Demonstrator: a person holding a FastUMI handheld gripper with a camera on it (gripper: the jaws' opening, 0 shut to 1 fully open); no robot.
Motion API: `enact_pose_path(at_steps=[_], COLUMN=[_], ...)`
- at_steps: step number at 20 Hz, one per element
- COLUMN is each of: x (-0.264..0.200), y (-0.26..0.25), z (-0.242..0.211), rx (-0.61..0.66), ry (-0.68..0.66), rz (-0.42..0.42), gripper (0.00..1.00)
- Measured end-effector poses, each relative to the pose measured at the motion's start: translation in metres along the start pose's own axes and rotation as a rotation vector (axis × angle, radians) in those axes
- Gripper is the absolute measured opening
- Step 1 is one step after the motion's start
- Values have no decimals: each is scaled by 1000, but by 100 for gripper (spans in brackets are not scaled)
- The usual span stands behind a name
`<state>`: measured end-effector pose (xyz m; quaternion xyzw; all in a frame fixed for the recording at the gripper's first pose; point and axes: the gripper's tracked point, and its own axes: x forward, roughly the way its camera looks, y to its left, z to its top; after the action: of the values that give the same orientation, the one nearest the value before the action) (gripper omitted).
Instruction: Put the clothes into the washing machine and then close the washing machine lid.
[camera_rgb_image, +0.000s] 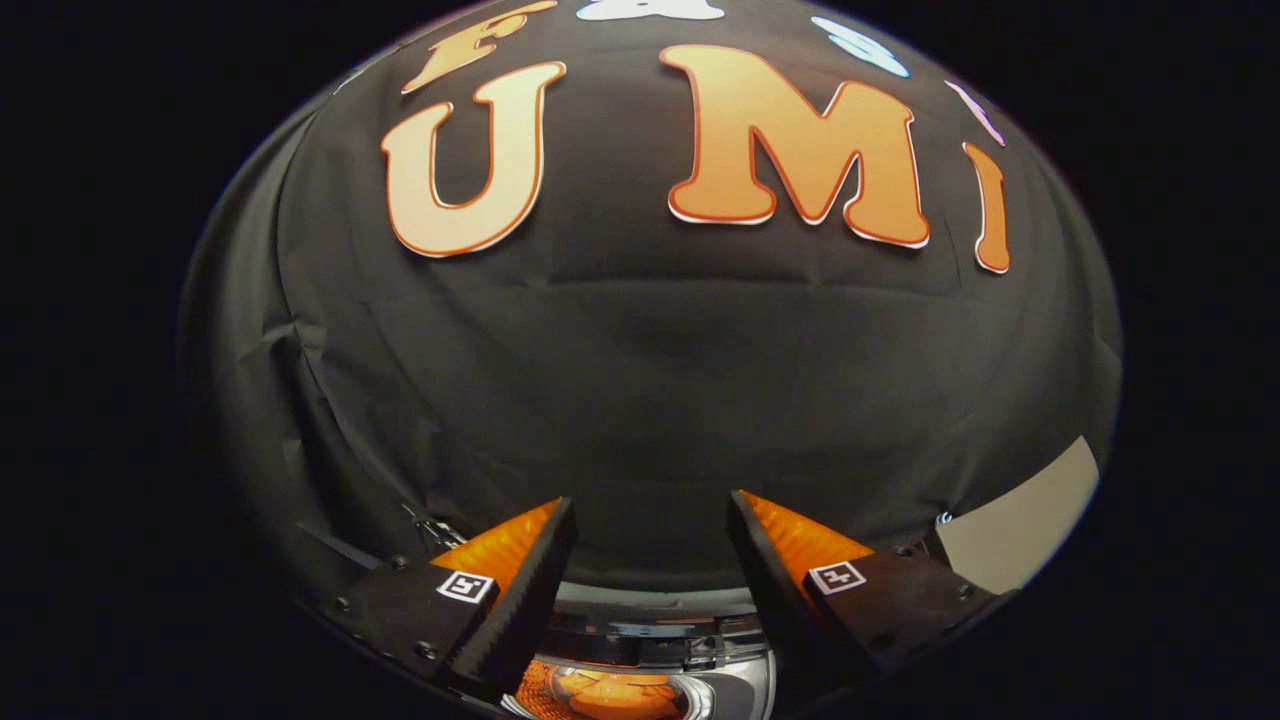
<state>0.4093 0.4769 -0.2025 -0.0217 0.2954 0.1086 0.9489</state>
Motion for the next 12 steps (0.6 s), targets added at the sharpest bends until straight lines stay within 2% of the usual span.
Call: enact_pose_path(at_steps=[2,3,12], x=[5,4,-18], y=[0,0,-6], z=[-17,-10,-17], rx=[5,21,28], ry=[36,-11,-90], rz=[-5,-5,5], gripper=[98,98,99])
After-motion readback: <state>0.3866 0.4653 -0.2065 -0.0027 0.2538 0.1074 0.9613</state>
